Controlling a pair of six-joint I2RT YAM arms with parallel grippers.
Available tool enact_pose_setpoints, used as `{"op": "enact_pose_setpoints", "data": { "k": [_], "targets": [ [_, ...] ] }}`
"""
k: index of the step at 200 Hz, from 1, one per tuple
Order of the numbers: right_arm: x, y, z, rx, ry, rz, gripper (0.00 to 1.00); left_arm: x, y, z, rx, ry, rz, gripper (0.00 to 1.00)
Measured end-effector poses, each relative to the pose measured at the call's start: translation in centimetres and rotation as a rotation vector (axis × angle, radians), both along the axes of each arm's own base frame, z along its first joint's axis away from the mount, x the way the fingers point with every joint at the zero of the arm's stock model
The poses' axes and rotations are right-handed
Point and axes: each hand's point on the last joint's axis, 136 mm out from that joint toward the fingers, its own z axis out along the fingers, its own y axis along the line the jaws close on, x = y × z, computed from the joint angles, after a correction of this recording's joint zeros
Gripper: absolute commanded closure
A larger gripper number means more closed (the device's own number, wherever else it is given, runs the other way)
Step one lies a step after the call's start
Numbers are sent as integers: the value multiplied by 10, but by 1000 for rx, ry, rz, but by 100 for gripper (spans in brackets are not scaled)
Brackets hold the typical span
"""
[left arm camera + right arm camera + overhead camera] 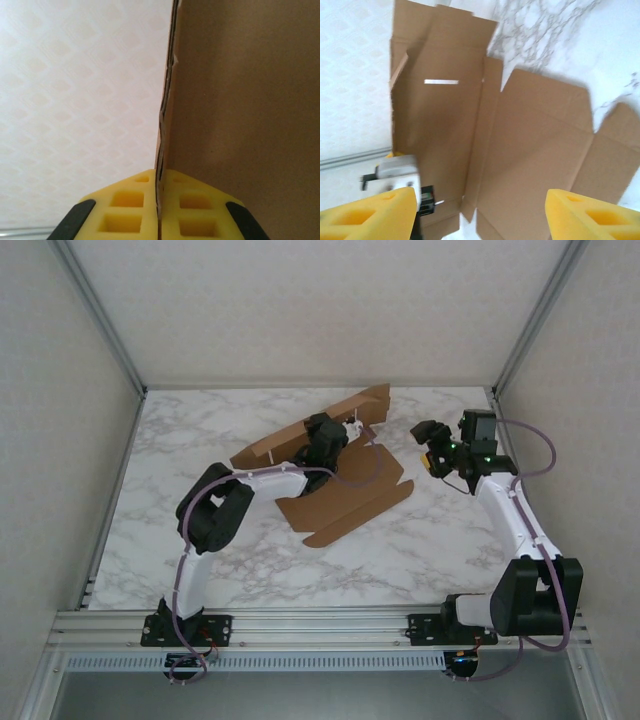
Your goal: Fold the paper box
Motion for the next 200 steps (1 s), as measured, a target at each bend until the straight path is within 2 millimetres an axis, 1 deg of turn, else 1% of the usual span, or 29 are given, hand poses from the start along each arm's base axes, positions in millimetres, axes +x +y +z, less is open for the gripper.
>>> {"op": "enact_pose_setpoints", "data": {
  "k": [18, 33, 47, 67, 90, 117, 135, 153, 167, 180, 200],
  "targets": [
    [14, 8, 12, 43, -28, 35, 27, -2, -5, 1, 29, -18, -28, 100],
    [28, 15, 16, 82, -46, 60, 27, -3, -10, 4, 38, -31, -51, 100],
    [39, 21, 10, 115, -42, 81, 26, -5, -15, 5, 45, -40, -70, 100],
    [51, 29, -4, 151, -12, 99, 26, -10, -20, 0, 66, -38, -97, 100],
    [65, 45, -17, 195, 11, 125, 26, -13, -21, 0, 65, -43, -113, 100],
    [83, 63, -22, 243, 2, 152, 30, -16, -21, 0, 64, -44, -125, 100],
    [94, 75, -22, 265, -10, 171, 33, -16, -21, 0, 60, -47, -128, 100],
    [104, 89, -18, 281, -30, 198, 42, -16, -21, 1, 56, -47, -128, 100],
    [109, 97, -18, 288, -43, 214, 54, -16, -21, 0, 53, -46, -129, 100],
    [111, 101, -21, 295, -44, 219, 62, -16, -22, 0, 49, -45, -130, 100],
    [115, 103, -28, 304, -42, 221, 78, -17, -22, 1, 36, -41, -131, 95]
  ]
}}
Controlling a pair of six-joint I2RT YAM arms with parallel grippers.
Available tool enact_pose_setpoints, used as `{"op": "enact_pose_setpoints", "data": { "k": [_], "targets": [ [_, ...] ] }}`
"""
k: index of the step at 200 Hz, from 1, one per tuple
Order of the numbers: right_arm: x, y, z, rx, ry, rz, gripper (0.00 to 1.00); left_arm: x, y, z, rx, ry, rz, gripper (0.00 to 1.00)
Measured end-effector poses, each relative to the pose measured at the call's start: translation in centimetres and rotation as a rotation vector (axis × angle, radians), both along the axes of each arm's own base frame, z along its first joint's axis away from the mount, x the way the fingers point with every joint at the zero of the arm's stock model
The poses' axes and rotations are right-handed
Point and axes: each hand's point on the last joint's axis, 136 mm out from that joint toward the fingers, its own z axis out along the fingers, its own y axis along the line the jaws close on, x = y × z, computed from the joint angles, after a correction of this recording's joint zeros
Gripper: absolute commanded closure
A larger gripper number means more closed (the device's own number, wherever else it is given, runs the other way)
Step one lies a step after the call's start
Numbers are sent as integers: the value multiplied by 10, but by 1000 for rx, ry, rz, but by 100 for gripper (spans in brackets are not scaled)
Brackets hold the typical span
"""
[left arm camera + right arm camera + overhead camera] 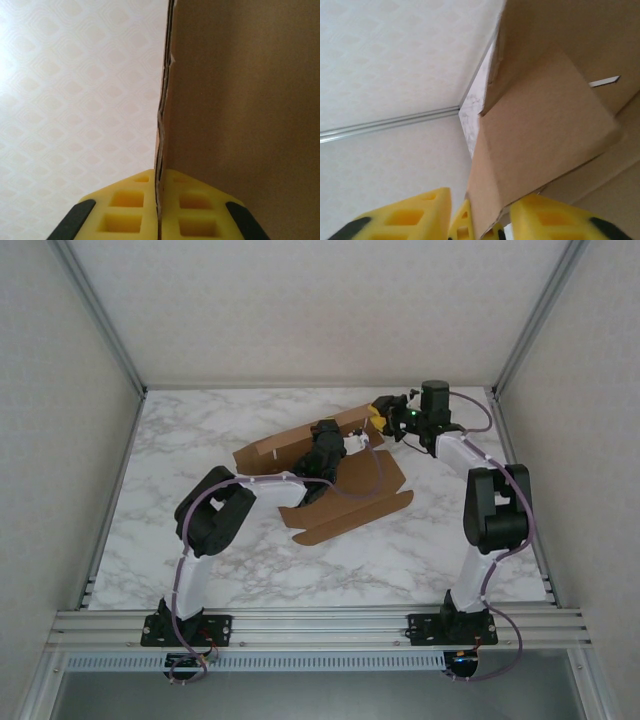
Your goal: Fold the paper box
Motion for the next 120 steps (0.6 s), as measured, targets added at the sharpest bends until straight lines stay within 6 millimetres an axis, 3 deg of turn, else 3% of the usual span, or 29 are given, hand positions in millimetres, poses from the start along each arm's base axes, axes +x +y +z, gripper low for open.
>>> {"op": "enact_pose_setpoints", "data": {
  "k": [42, 72, 97, 120],
  "targets": [
    [4, 0, -3, 9, -11, -4, 95, -2, -1, -3, -35, 29, -8, 73],
    [7, 0, -1, 12, -27, -17, 100, -5, -2, -5, -86, 66, -15, 58],
    [9, -2, -2, 10, -34, -33, 100, -12, -1, 5, -168, 93, -14, 50],
    [10, -4, -3, 5, -40, -49, 100, -23, -1, 28, -313, 116, -17, 47]
  ]
}}
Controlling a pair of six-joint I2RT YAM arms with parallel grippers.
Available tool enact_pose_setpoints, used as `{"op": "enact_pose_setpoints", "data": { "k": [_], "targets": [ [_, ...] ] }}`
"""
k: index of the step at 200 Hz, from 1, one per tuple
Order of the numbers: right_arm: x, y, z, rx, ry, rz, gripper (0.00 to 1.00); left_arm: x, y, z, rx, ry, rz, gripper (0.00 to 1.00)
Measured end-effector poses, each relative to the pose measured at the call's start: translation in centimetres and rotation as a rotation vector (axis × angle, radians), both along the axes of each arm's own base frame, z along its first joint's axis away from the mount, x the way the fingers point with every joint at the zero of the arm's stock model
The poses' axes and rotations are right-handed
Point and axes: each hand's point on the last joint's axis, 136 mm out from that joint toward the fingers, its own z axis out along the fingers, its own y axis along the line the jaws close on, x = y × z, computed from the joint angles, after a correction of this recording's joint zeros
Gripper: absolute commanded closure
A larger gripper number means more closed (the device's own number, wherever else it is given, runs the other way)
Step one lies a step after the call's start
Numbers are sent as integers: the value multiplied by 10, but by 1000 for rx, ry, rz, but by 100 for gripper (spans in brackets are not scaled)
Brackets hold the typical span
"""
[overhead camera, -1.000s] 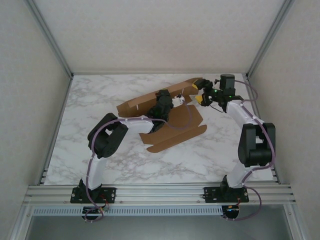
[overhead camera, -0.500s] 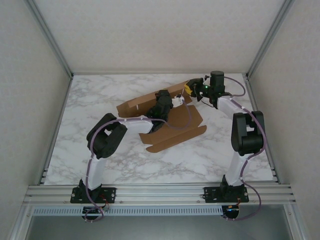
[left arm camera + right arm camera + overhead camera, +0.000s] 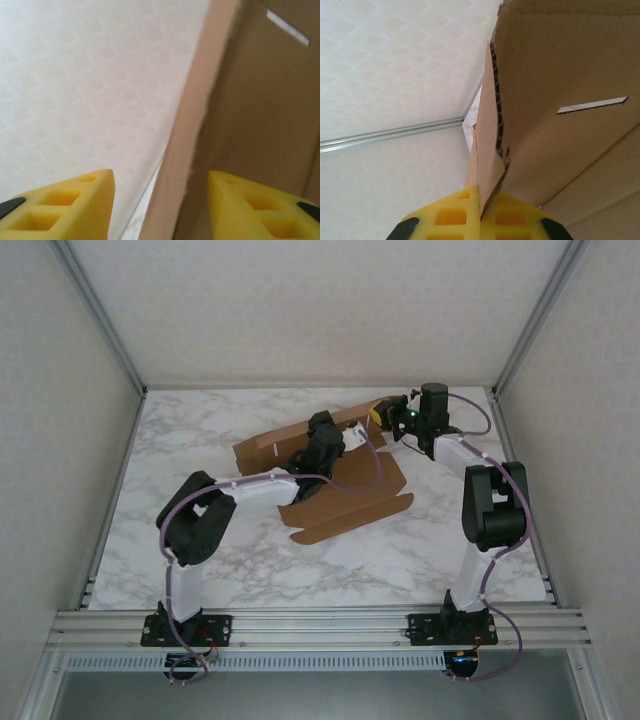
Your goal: Fold the paper box
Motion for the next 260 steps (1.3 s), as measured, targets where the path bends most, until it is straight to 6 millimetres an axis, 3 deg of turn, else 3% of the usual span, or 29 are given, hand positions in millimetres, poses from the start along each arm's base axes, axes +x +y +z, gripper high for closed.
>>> {"op": "enact_pose_setpoints", "data": {
  "k": [76, 96, 113, 134, 161, 184, 208, 260],
  "targets": [
    [-14, -6, -2, -13, -3, -61, 100, -55, 11, 109, -691, 162, -71, 46],
    [-24, -4, 2, -31, 5, -93, 100, -56, 37, 130, -978, 231, 1, 50],
    [-34, 3, 9, -42, 7, -116, 100, -42, 69, 138, -1273, 308, 111, 52],
    [-46, 10, 11, -43, 22, -139, 100, -33, 101, 125, -1581, 397, 234, 49],
    [-55, 11, 9, -69, 50, -177, 100, -52, 114, 70, -1862, 565, 408, 47],
    [-60, 8, 13, -92, 54, -216, 100, -62, 131, 43, -2070, 622, 540, 46],
    [-66, 4, 19, -111, 54, -254, 100, -74, 152, 28, -2293, 616, 619, 43],
    [-68, 3, 18, -125, 59, -283, 100, -72, 149, 26, -2543, 648, 597, 42]
  ]
}}
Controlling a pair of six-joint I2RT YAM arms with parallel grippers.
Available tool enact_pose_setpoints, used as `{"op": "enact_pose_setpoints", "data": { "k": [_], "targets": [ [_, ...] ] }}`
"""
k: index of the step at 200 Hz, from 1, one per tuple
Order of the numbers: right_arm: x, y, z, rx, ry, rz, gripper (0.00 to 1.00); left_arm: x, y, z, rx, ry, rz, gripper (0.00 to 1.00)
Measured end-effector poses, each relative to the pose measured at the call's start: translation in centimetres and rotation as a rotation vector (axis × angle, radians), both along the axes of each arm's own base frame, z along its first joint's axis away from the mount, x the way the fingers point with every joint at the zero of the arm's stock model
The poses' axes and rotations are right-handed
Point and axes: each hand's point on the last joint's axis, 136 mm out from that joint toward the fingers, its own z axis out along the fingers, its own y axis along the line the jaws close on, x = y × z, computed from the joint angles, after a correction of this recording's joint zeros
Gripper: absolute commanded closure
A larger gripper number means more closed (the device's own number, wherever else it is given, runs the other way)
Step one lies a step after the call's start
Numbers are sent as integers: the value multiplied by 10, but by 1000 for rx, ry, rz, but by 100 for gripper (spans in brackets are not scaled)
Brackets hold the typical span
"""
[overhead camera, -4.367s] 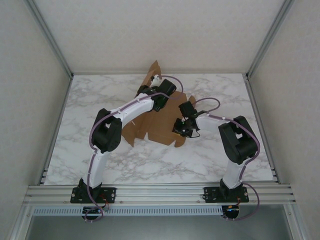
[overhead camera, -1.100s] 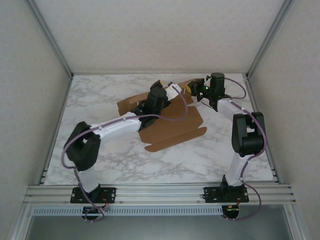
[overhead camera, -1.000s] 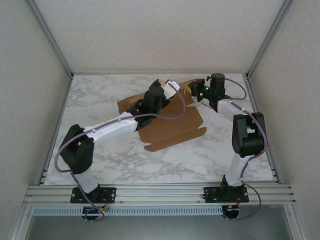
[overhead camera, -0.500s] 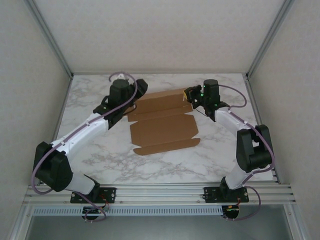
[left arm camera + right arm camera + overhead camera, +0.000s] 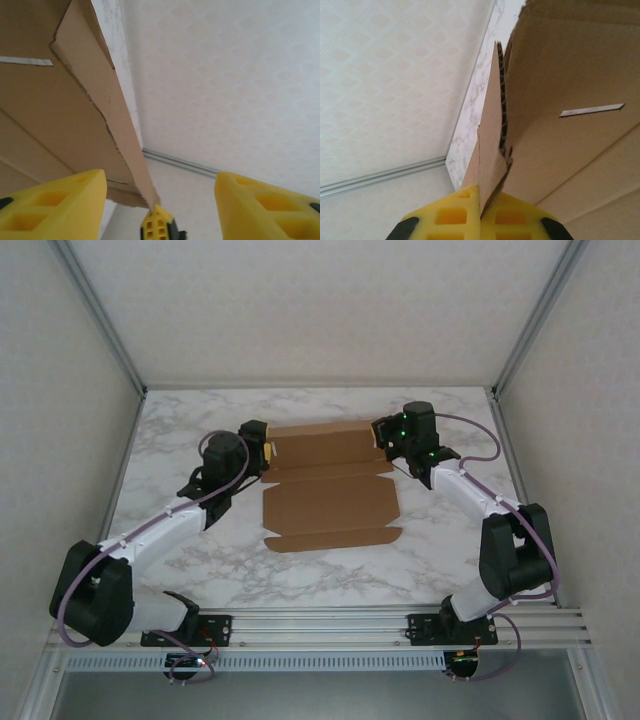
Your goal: Fold the paper box
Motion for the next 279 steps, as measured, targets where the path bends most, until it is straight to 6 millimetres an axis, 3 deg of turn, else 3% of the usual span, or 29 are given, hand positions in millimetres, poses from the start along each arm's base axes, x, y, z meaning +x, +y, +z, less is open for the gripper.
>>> {"op": "enact_pose_setpoints", "data": {
  "k": [84, 112, 179, 212, 230, 256, 279],
  "targets": [
    [-5, 6, -6, -5, 13, 17, 100, 25, -15, -46, -29, 52, -9, 50],
    [-7, 6, -9, -6, 20, 20, 100, 29, -15, -47, -23, 45, -8, 56],
    [-8, 16, -10, 15, 16, 67, 100, 48, -3, -49, 29, 9, 14, 85],
    [-8, 19, -12, 14, 16, 75, 100, 49, 0, -47, 48, -5, 13, 92],
    [-8, 20, -16, 11, 26, 80, 84, 50, 0, -46, 68, -21, 11, 95],
    [-15, 28, -22, -42, 57, 138, 50, 54, 4, -45, 96, -46, 12, 99],
    [-27, 32, -22, -134, 87, 201, 37, 55, 8, -47, 113, -62, 14, 100]
  ]
}}
